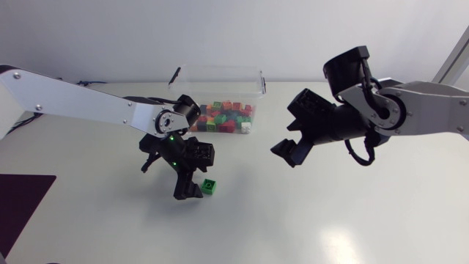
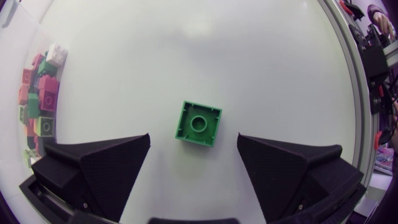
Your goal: Place the duplo bricks in the container
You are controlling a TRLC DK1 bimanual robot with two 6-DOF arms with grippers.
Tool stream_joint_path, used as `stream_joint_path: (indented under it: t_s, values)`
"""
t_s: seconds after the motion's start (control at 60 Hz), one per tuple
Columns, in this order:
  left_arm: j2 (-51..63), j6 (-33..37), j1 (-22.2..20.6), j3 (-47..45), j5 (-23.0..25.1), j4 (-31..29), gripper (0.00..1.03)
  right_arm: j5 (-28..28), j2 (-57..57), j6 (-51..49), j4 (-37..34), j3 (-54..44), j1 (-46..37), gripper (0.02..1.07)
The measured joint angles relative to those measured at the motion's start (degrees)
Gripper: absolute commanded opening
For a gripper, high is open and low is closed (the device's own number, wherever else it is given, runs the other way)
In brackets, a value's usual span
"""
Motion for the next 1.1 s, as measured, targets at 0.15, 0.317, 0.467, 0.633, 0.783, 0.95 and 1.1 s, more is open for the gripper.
stream_joint_path:
  t_s: [0.15, 0.317, 0.467, 0.633, 0.783, 0.95, 1.1]
  values:
    - [0.9, 0.9, -0.9, 0.7, -0.4, -0.2, 0.96, -0.3, -2.5, -0.9, 0.1, -3.9, -0.9, 1.03]
    - [2.0, 1.5, -2.0, 1.7, -1.2, -0.5, 0.87, -0.5, -5.1, -1.1, 0.6, -7.7, -1.4, 1.03]
    - [3.7, 1.7, -2.4, 2.4, -1.6, -0.7, 0.7, -0.5, -6.8, -1.1, 1.4, -11.6, -1.5, 1.03]
    - [4.0, 1.7, -2.6, 3.0, -1.9, -1.0, 0.34, -0.5, -9.2, -1.3, 1.7, -14.8, -1.5, 1.03]
    - [4.0, 1.7, -2.8, 3.0, -1.9, -1.2, 0.11, -0.5, -10.2, -1.3, 2.9, -17.0, -1.5, 1.03]
    - [4.0, 1.7, -2.3, 4.7, -2.2, -4.9, 0.11, -0.5, -10.6, -1.3, 3.0, -18.8, -1.5, 1.03]
    - [2.8, 0.7, -0.5, 6.3, 1.0, -7.3, 0.11, -0.5, -11.6, -1.3, 3.0, -19.8, -1.4, 1.03]
